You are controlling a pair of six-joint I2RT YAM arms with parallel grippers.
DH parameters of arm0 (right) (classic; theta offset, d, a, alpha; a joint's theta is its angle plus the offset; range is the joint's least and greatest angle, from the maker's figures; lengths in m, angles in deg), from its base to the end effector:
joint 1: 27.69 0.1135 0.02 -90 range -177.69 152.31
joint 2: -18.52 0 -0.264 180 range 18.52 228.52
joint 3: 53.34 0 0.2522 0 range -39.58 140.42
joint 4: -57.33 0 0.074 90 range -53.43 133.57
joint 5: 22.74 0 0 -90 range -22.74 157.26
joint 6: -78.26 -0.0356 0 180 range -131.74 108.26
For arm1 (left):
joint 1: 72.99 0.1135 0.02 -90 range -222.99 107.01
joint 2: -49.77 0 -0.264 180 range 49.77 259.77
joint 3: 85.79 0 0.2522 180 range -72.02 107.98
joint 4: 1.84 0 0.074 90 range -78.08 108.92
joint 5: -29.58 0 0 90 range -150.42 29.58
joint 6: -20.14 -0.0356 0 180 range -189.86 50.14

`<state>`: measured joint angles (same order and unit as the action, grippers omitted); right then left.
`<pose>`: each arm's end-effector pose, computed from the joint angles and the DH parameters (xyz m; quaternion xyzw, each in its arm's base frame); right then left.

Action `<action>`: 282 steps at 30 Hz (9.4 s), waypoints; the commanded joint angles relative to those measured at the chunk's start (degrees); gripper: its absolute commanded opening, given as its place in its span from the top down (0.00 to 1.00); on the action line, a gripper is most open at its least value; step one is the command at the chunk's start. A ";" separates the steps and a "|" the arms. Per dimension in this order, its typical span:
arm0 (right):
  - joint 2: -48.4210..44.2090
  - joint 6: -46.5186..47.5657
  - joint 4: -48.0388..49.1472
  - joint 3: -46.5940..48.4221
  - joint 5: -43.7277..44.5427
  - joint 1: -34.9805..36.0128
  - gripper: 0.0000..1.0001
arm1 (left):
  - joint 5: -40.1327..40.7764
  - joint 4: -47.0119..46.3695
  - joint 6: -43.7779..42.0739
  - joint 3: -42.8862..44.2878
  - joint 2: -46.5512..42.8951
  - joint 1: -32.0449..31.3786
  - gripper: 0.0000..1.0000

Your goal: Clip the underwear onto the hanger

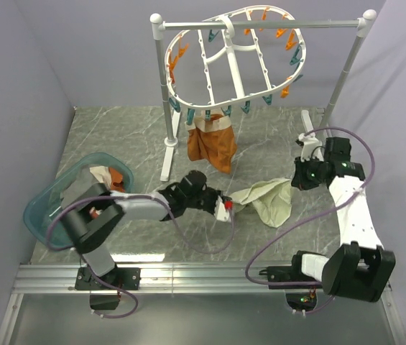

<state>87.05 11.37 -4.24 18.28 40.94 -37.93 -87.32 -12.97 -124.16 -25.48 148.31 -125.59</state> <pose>0.2297 -0.0255 0.2825 -0.1665 0.9243 0.1340 0.3162 0.2007 -0.2890 0.1703 0.7388 0.3966 -0.1909 0.5103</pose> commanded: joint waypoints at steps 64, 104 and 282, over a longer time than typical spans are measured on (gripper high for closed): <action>-24.75 -18.41 24.76 -1.26 -13.57 -5.32 0.06 | 8.16 26.57 66.33 12.69 -38.69 6.19 0.01; 0.28 -30.67 72.15 5.77 -6.37 17.18 0.50 | 27.51 -13.87 60.19 17.79 -12.41 2.41 0.43; 1.52 -10.35 7.98 39.00 -28.18 0.66 0.90 | 21.97 -21.87 65.55 55.68 18.97 -3.65 0.97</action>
<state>90.51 6.11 0.65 57.67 11.60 -37.43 -65.46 -31.46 -58.16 27.63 166.76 -129.26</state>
